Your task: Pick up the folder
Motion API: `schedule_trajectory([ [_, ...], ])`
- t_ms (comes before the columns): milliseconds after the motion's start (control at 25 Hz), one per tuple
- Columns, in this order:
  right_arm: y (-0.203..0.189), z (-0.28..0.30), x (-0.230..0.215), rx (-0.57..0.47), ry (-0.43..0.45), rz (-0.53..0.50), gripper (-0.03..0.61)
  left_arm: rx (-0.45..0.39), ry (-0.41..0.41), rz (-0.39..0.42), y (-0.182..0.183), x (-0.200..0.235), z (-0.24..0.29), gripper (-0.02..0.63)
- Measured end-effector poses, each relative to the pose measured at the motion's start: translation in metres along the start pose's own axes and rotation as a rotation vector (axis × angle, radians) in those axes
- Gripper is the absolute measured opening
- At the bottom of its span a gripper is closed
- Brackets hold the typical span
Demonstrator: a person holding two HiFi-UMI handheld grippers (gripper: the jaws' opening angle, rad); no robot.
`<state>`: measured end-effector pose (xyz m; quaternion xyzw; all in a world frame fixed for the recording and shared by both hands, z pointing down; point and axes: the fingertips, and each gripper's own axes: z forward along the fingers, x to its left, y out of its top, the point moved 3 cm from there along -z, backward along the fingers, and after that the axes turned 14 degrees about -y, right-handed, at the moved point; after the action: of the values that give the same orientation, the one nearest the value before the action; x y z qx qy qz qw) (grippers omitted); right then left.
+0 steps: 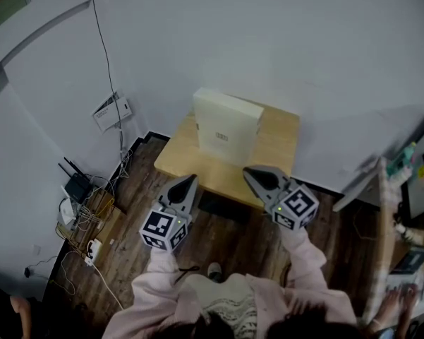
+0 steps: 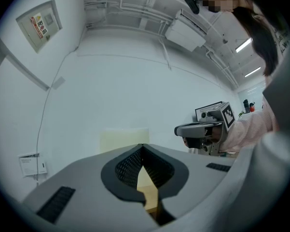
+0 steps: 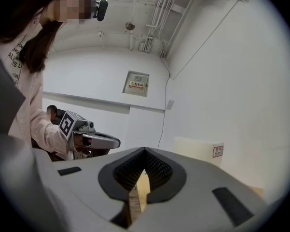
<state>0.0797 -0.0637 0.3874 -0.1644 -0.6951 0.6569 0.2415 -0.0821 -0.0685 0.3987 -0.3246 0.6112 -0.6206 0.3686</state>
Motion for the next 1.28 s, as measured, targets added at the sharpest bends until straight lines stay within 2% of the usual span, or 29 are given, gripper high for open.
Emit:
schedule_trajectory([
  [520,-0.010,0.038,-0.002,-0.001,-0.064,-0.007,0.000,0.005,-0.060,0.004,-0.013,0.046,0.010,-0.005],
  [880,-0.022,0.044,-0.023,0.021,-0.101,-0.011,0.000,0.002,-0.085,-0.017,-0.020,0.057,0.034,-0.005],
  [1280,-0.034,0.063,-0.066,0.063,-0.114,0.012,0.000,0.022,-0.089,-0.036,-0.023,0.084,0.076,-0.005],
])
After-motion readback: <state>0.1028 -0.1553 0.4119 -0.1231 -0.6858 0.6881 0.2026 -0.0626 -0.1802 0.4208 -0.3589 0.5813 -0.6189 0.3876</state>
